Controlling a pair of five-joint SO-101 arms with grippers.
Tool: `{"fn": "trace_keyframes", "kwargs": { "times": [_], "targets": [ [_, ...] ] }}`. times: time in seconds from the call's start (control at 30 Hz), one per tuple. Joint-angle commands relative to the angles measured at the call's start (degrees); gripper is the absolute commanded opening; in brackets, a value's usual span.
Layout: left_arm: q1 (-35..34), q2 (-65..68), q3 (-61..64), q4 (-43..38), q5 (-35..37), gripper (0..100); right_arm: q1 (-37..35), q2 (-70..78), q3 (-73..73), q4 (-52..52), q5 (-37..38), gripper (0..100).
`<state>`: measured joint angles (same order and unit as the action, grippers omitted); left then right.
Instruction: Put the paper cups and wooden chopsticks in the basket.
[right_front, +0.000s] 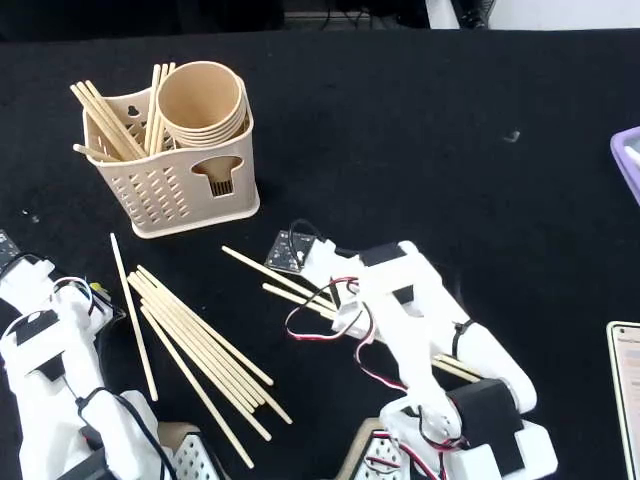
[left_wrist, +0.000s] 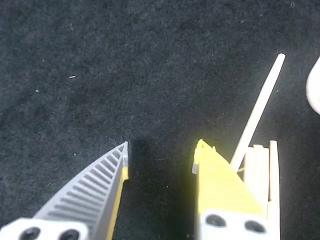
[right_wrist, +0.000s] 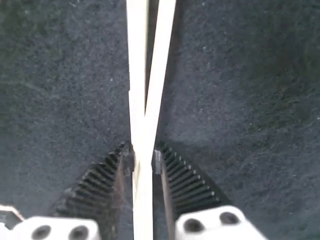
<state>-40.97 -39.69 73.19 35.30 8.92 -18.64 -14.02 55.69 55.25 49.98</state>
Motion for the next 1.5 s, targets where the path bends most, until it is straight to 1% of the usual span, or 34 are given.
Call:
{"fn": "trace_keyframes", "kwargs": {
  "times": [0.0, 0.1, 0.2, 0.5, 0.6, 0.8, 0.9, 1.1, 1.2, 1.37, 1.47],
  "targets": [
    [-0.31, -1.32, -2.15, -0.44, 0.0, 22, 0.7, -0.92, -1.89, 0.88, 0.53, 1.1],
    [-0.31, -1.32, -2.15, -0.44, 0.0, 22, 0.7, -1.1, -1.8, 0.88, 0.53, 1.1],
    [-0.31, -1.32, -2.15, -0.44, 0.0, 22, 0.7, -4.26, -1.8, 1.67, 0.53, 1.1],
    [-0.31, -1.32, -2.15, -0.44, 0.0, 22, 0.26, -27.56, -1.63, 16.53, 0.7, 1.1],
    [-0.31, -1.32, -2.15, -0.44, 0.0, 22, 0.26, -33.1, -0.57, 19.69, 2.55, 1.1],
    [-0.31, -1.32, -2.15, -0.44, 0.0, 22, 1.32, -34.07, 5.76, 16.97, 3.34, 1.1],
    [-0.31, -1.32, -2.15, -0.44, 0.0, 22, 3.16, -34.07, 5.14, 16.7, 3.43, 1.1],
    [-0.31, -1.32, -2.15, -0.44, 0.0, 22, 4.66, -34.33, 5.05, 16.26, 4.13, 1.1],
    [-0.31, -1.32, -2.15, -0.44, 0.0, 22, 7.56, -35.47, 0.92, 18.11, 4.31, 1.1],
    [-0.31, -1.32, -2.15, -0.44, 0.0, 22, 8.44, -38.55, -15.34, 31.47, 5.98, 1.1],
    [-0.31, -1.32, -2.15, -0.44, 0.0, 22, 8.44, -38.9, -25.63, 37.01, 6.15, 1.1]
  ]
}}
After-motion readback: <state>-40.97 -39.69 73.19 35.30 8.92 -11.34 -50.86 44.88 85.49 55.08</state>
